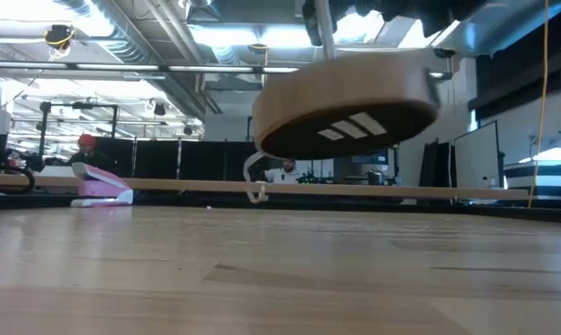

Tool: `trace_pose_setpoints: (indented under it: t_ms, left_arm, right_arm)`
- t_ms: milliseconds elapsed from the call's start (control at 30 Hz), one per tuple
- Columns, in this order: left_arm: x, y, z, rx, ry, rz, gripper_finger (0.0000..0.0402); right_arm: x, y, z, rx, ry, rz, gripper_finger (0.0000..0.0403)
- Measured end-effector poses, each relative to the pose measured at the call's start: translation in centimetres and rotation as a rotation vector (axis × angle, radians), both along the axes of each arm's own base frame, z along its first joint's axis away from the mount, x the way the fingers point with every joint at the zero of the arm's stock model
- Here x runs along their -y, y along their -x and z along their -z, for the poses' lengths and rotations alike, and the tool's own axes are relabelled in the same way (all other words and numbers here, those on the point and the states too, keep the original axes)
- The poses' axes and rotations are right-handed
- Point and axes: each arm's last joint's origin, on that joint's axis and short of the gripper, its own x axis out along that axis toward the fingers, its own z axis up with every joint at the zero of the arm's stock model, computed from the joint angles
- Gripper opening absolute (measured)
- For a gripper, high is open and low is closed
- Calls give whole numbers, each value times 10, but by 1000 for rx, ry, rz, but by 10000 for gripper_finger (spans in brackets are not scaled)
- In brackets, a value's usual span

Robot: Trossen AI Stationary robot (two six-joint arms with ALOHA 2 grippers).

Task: Screw lightbulb
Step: Insert the white lightbulb into the brown lamp

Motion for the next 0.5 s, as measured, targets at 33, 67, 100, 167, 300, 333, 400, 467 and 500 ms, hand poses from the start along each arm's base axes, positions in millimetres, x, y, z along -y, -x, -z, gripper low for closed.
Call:
trace_pose_setpoints:
  t_ms: [33, 67, 100, 167, 300, 333, 400, 467, 500]
  left_arm:
    - [2, 5, -3, 7, 4, -25, 336]
    - [4, 9, -6, 11, 11, -67, 336]
    - [5, 14, -8, 7, 10, -112, 336]
    - [6, 22, -11, -4, 9, -235, 335]
    - [8, 32, -14, 0, 23, -441, 335]
    - [8, 33, -14, 6, 36, -468, 335]
    - [8, 34, -15, 19, 60, -508, 335]
    - [8, 35, -15, 28, 92, -534, 335]
    - [7, 34, -15, 30, 100, -538, 335]
  right_arm:
    - [1, -1, -1, 10, 9, 33, 149]
    - [2, -2, -3, 15, 21, 63, 149]
    - [2, -3, -5, 24, 37, 93, 149]
    - [4, -5, -8, 41, 69, 171, 149]
    - [10, -9, -14, 82, 142, 374, 149]
    - [12, -9, -15, 88, 164, 423, 149]
    - [17, -10, -14, 88, 205, 524, 149]
    - [24, -10, -14, 81, 223, 598, 149]
    - [28, -10, -14, 78, 227, 628, 149]
